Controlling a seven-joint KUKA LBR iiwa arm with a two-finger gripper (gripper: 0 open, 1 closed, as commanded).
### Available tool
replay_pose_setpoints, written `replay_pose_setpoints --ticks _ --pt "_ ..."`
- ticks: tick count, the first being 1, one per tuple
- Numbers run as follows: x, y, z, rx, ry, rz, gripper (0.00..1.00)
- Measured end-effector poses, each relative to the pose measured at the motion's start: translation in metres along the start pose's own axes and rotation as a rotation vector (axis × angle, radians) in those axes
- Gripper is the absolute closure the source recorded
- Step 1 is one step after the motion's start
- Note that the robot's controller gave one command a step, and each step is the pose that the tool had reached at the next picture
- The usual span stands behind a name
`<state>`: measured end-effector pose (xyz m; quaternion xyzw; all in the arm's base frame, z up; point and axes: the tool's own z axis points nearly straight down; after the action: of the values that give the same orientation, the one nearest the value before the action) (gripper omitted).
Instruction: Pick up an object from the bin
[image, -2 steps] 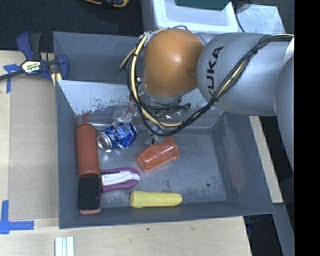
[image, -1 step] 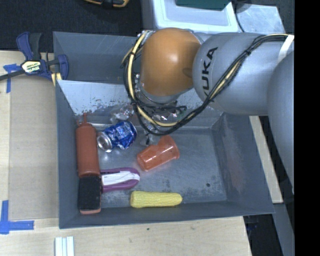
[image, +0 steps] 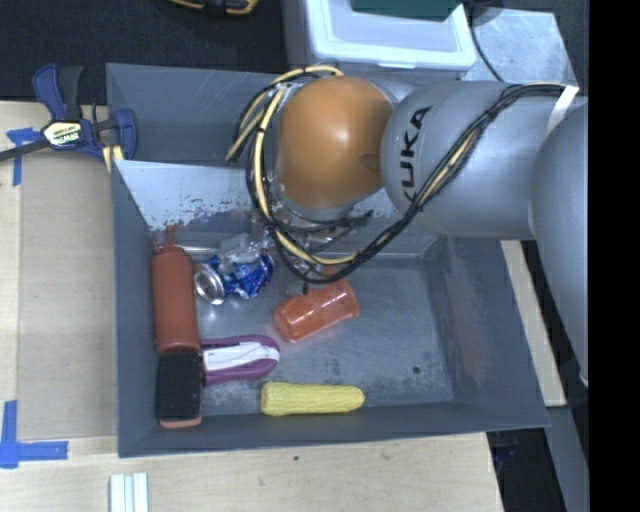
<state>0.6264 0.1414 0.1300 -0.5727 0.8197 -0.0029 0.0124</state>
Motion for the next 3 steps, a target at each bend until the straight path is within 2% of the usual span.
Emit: replay_pose_setpoints --ticks 1,2,3 --pt "0.001 0.004 -0.012 -0.005 0.001 0.045 0.0" --pt "-0.022 0.007 -0.015 0.002 -0.004 0.2 0.0" --pt "-0.02 0.01 -0.01 0.003 -0.005 -0.026 0.0"
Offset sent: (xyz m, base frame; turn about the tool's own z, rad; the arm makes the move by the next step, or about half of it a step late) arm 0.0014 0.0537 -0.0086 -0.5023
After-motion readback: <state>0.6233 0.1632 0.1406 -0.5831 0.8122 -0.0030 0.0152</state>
